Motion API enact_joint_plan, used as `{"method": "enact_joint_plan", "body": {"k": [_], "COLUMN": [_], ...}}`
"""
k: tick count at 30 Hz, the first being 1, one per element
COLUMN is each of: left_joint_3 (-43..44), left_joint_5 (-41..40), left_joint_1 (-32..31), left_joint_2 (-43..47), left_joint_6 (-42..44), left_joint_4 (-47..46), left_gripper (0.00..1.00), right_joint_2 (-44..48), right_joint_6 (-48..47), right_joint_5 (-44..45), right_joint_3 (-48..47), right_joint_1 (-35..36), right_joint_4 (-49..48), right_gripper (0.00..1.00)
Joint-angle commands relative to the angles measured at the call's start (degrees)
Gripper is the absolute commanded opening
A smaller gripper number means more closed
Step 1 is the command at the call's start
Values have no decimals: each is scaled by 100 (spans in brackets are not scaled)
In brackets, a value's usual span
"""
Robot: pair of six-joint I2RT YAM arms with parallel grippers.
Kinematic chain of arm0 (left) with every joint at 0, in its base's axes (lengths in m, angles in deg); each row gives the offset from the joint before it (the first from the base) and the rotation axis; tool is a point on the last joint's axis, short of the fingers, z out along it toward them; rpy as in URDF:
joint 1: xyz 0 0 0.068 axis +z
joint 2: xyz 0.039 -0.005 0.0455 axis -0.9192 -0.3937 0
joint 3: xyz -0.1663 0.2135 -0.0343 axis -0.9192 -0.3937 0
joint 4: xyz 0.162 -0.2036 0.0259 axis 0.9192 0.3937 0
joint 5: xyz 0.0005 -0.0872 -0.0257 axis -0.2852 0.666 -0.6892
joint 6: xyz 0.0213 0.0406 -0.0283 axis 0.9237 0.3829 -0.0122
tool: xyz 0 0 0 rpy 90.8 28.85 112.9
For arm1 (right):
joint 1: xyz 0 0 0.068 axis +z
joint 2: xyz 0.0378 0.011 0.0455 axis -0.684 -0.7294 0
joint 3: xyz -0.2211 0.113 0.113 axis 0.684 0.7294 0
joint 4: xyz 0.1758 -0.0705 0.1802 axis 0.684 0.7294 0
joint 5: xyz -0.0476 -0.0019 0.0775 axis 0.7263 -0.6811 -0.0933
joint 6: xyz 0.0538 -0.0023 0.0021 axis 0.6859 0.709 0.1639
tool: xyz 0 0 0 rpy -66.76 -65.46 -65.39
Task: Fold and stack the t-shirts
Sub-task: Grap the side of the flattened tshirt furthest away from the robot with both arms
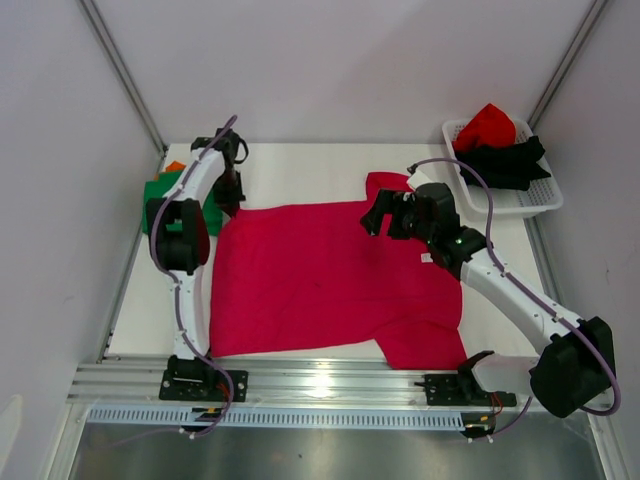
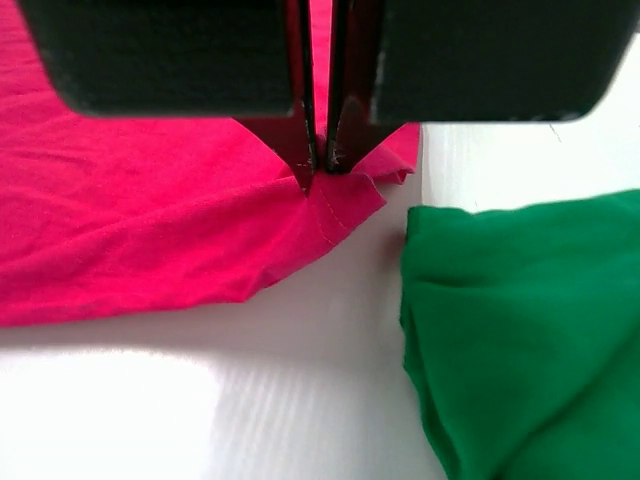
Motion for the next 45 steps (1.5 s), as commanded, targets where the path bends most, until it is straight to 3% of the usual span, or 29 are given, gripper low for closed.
{"method": "enact_joint_plan", "body": {"k": [1,10,19,22,23,26,30,39,45], "left_joint_3": [-159,-1151,-1398,-1591,-1583,-1338,-1074,-846,-178], "left_joint_5": [-285,-883,-1120,-1191,-1165,-998,-638,-743,-1593], "left_joint_1": [-233,-515,-655,-734,-735,-735,-735,-735,-673], "left_joint_2": [482,631,815,956,1017,1044,1027,781,280], "left_joint_6": [-46,-424,-512,-469,-442,-372,-319,-170,-11], "left_joint_4": [-17,18,-26,-253,-306,-447,-561,-711,-290], "left_gripper": [1,1,2,51,57,64,65,65,65], "right_joint_2": [31,22,-21,-48,-57,-109,-127,-110,5], "right_joint_6": [8,25,69,69,61,52,52,25,-10], "right_joint_5": [63,72,45,37,28,10,19,54,151], "right_joint_3": [24,32,68,76,76,59,59,94,120], "right_joint_1": [25,34,51,60,60,78,69,69,52], "right_joint_4": [-206,-206,-259,-276,-276,-294,-302,-285,-162], "right_gripper": [94,93,93,93,93,93,93,93,93]}}
